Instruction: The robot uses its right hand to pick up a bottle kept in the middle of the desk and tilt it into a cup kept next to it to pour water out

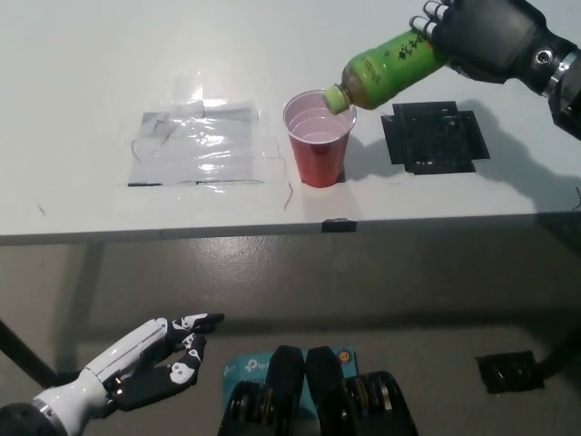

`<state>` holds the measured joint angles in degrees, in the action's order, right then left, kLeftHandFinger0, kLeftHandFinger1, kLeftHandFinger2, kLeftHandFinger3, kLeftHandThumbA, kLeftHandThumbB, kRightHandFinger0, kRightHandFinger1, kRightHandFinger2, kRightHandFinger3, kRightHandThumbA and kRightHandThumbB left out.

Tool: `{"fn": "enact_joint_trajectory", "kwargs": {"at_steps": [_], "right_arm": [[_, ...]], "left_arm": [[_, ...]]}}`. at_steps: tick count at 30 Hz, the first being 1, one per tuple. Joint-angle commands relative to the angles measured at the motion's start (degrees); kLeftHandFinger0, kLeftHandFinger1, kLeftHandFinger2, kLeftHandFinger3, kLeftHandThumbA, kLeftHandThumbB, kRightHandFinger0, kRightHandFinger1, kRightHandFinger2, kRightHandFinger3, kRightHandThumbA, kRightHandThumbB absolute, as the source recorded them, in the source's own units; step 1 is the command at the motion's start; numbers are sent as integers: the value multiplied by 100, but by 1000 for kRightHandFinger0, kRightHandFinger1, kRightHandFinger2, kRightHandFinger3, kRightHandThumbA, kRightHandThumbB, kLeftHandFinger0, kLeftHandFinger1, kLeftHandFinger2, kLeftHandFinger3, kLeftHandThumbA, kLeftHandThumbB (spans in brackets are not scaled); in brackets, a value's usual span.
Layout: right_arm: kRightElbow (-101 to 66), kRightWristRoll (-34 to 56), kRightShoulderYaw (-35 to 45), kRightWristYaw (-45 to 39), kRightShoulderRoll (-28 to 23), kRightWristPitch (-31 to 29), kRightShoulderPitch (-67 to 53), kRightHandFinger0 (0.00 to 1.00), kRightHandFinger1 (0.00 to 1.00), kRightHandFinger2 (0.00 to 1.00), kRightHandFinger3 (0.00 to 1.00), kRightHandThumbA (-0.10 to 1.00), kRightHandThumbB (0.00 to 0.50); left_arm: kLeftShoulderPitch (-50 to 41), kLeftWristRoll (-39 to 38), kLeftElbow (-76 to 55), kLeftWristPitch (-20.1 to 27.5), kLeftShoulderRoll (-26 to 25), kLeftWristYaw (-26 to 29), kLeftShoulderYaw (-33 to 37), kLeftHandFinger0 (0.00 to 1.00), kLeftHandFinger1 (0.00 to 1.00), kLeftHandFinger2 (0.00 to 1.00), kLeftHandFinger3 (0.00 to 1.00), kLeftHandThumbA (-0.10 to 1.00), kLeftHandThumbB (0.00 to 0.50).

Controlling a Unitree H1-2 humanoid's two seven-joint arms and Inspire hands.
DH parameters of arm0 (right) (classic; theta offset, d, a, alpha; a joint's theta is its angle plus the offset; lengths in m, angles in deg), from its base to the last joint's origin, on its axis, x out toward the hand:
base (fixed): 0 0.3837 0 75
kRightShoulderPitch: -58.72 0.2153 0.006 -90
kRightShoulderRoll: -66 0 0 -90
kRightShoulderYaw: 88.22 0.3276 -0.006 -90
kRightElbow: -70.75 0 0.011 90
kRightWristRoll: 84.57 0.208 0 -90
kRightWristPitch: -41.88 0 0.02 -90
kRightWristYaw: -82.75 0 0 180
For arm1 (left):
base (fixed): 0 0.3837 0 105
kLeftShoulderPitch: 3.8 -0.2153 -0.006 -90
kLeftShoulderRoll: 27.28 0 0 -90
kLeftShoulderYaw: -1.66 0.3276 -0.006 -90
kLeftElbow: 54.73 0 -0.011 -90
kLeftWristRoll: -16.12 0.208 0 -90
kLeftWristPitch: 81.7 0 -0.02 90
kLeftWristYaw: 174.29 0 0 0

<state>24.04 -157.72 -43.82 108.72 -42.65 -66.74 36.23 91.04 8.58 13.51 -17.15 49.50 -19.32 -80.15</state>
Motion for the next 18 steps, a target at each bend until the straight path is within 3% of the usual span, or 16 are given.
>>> {"fn": "enact_joint_trajectory", "kwargs": {"at_steps": [1,3,4,5,6,8,10,12,13,14,15,18], "right_arm": [[-87,81,218,301,-108,-101,358,0,0,148,272,-73,191],[-167,383,476,86,19,-4,206,0,0,144,300,-52,207],[-270,538,636,-162,89,147,107,0,5,171,324,37,194],[-316,570,727,-267,118,183,65,0,15,207,324,37,187],[-383,767,892,-408,186,216,-20,0,46,282,196,5,195],[-615,1582,1574,-1042,495,530,-328,0,107,377,161,2,174],[-851,2091,2071,-1388,766,822,-639,0,70,314,253,-95,102],[-902,2098,2228,-1489,830,835,-697,0,30,266,263,-100,87],[-963,2402,2466,-1625,1009,980,-898,0,29,262,239,-100,1],[-920,2517,2617,-1640,1136,1017,-1004,0,22,261,243,-100,8],[-904,2516,2698,-1639,1195,1025,-1052,0,16,262,278,-100,56],[-889,2543,2915,-1777,1380,1187,-1186,0,0,248,281,-100,46]], "left_arm": [[68,-29,-103,-18,-118,-85,-42,1000,1000,1000,1000,868,297],[75,-25,-122,-46,-133,-94,-35,1000,1000,1000,1000,870,292],[73,-31,-125,-54,-133,-93,-40,1000,1000,1000,1000,870,293],[72,-32,-125,-55,-133,-92,-41,1000,1000,1000,1000,870,293],[73,-55,-109,-47,-127,-98,-51,1000,1000,1000,1000,862,298],[70,-56,-113,-52,-116,-86,-55,1000,1000,1000,1000,860,313],[-36,-11,-153,-23,-77,-49,-24,1000,1000,1000,1000,868,299],[-36,-13,-156,-14,-77,-54,-25,1000,1000,1000,1000,867,295],[-90,2,-164,3,-59,-47,-5,1000,1000,1000,1000,867,282],[-97,7,-171,-5,-62,-48,-1,1000,1000,1000,1000,873,283],[-97,6,-170,-7,-67,-53,0,1000,1000,1000,1000,875,287],[-140,-11,-182,4,-64,-51,-16,1000,1000,1000,1000,869,278]]}}
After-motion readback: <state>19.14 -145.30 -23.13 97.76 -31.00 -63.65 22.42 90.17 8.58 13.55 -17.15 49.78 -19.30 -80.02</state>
